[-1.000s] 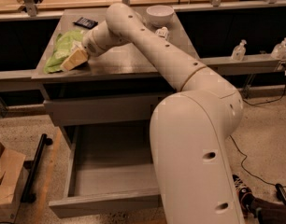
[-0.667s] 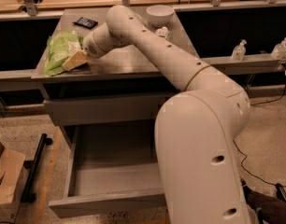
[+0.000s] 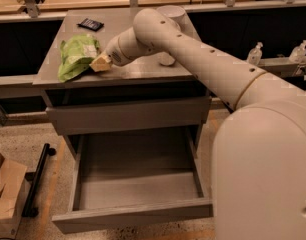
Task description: Place green rice chip bag into middle drawer
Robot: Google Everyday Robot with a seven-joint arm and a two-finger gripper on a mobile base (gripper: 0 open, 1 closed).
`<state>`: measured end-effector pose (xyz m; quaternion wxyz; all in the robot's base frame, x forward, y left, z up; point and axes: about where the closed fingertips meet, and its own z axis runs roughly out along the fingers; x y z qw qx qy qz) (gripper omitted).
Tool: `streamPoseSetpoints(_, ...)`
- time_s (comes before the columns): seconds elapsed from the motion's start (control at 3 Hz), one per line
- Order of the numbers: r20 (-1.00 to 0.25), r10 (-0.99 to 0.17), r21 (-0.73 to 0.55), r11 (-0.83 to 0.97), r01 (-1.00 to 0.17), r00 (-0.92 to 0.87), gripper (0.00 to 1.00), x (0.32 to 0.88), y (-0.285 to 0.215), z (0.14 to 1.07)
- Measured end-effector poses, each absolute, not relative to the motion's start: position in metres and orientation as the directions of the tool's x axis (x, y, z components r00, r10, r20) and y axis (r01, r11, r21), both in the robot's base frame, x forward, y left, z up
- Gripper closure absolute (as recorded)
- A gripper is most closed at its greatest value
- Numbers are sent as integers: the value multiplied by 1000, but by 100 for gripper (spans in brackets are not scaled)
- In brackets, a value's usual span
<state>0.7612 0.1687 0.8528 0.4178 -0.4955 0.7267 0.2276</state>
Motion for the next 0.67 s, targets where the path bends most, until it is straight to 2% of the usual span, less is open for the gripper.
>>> streamPoseSetpoints(0.33,-827,-541,-95,403,-910,-153,100,727,132,856)
streamPoseSetpoints(0.67,-778,-610,-100,357,-929,-151,100,672,93,843)
